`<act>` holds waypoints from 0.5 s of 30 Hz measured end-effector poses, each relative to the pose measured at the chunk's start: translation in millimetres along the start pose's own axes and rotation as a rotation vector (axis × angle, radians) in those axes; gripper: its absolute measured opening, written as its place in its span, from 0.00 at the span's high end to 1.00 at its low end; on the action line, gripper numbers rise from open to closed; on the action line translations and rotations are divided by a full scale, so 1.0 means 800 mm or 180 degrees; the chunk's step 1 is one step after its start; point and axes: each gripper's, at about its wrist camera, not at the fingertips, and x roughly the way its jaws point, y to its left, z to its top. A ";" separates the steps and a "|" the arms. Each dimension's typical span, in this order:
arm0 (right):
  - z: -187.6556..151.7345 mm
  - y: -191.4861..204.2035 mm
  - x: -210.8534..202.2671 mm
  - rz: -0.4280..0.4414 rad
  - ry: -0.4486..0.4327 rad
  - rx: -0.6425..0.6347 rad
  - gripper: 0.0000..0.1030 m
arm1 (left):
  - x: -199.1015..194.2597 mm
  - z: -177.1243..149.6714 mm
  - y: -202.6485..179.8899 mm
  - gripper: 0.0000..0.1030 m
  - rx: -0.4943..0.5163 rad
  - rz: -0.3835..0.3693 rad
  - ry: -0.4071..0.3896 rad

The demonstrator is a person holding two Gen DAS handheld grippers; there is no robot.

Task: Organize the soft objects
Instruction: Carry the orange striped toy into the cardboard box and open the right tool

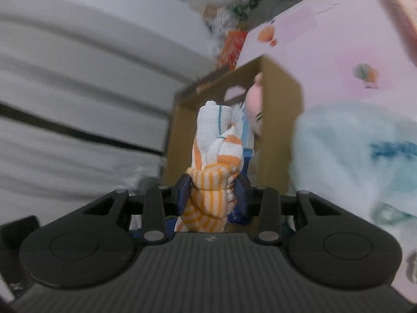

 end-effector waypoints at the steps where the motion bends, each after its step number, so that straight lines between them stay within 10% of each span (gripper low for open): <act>1: 0.001 0.016 0.022 -0.0137 0.0083 -0.0110 0.65 | 0.002 0.000 0.018 0.43 -0.0070 0.0036 0.0011; 15: -0.029 0.078 0.238 -0.1733 0.1036 -0.1143 0.64 | 0.017 -0.012 0.175 0.43 -0.0568 0.0093 0.0087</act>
